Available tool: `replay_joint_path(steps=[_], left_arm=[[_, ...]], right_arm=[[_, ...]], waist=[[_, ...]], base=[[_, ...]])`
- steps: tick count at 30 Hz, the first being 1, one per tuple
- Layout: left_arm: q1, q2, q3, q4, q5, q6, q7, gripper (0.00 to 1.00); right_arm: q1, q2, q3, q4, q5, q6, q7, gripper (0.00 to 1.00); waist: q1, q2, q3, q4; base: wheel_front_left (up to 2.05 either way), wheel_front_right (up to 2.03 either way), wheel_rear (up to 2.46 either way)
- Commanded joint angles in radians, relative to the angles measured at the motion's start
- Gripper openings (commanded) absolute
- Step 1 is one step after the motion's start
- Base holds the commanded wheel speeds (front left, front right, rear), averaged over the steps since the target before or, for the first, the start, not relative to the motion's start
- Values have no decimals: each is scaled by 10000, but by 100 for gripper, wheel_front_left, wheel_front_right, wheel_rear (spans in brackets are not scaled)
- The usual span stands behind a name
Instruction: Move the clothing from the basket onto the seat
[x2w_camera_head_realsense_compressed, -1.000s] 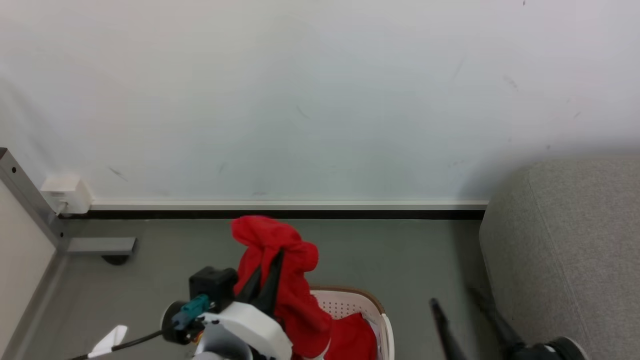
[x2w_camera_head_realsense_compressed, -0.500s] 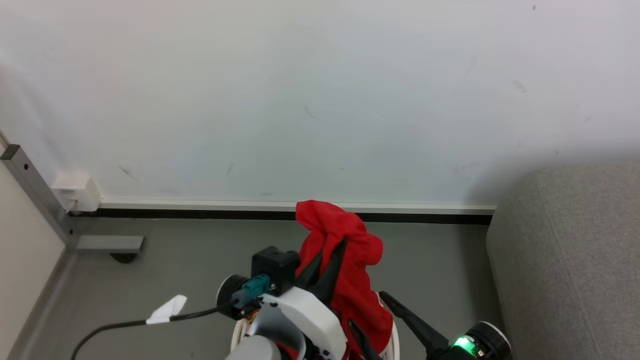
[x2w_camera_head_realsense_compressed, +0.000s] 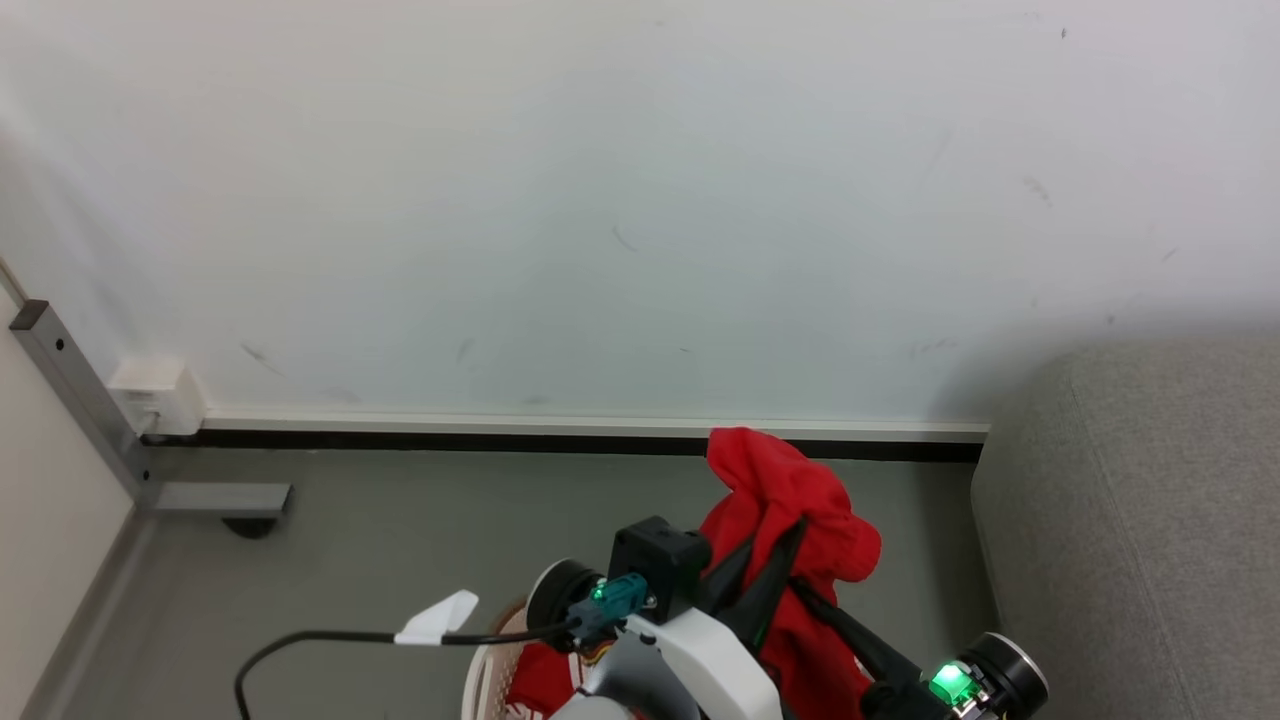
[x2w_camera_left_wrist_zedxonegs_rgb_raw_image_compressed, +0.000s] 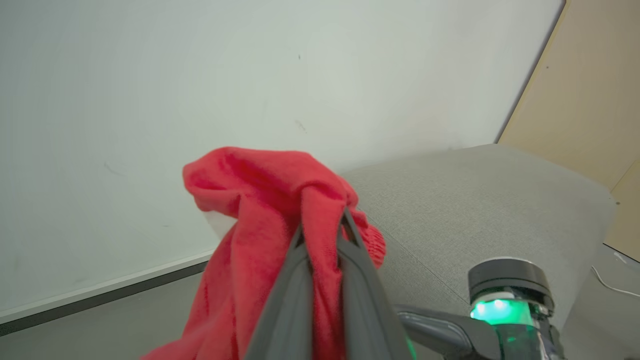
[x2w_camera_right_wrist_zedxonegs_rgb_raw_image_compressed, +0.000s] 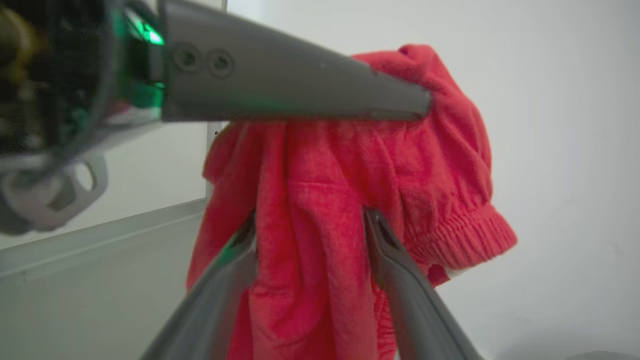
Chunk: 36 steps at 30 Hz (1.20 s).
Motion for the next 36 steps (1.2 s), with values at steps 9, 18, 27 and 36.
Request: replay_joint_path(steps=[9,18,27,36], left_arm=[[-150,19,-336,181,-268,341,-56,0],[-22,227,-183,770,-391,403,-317,100],[31,325,-245,1269,-405,276,-612,100],[-58,334,-490,1651,-264,118,-911,100]], right_arm=[[89,29,-636,358,461,-21,8,0],[225,28,-1492,-121,1050,-23,6,0],[268,18,-2627,-661,1147,-21,5,0],[306,-265,-3600,-1264,1108,-21,5,0]], waist=[[0,-1,-3,-129],[0,-1,127,-410],[0,-1,339,-1116],[0,-1,503,-1969]], base=[[0,0,0],[0,0,0],[0,0,0],[0,0,0]])
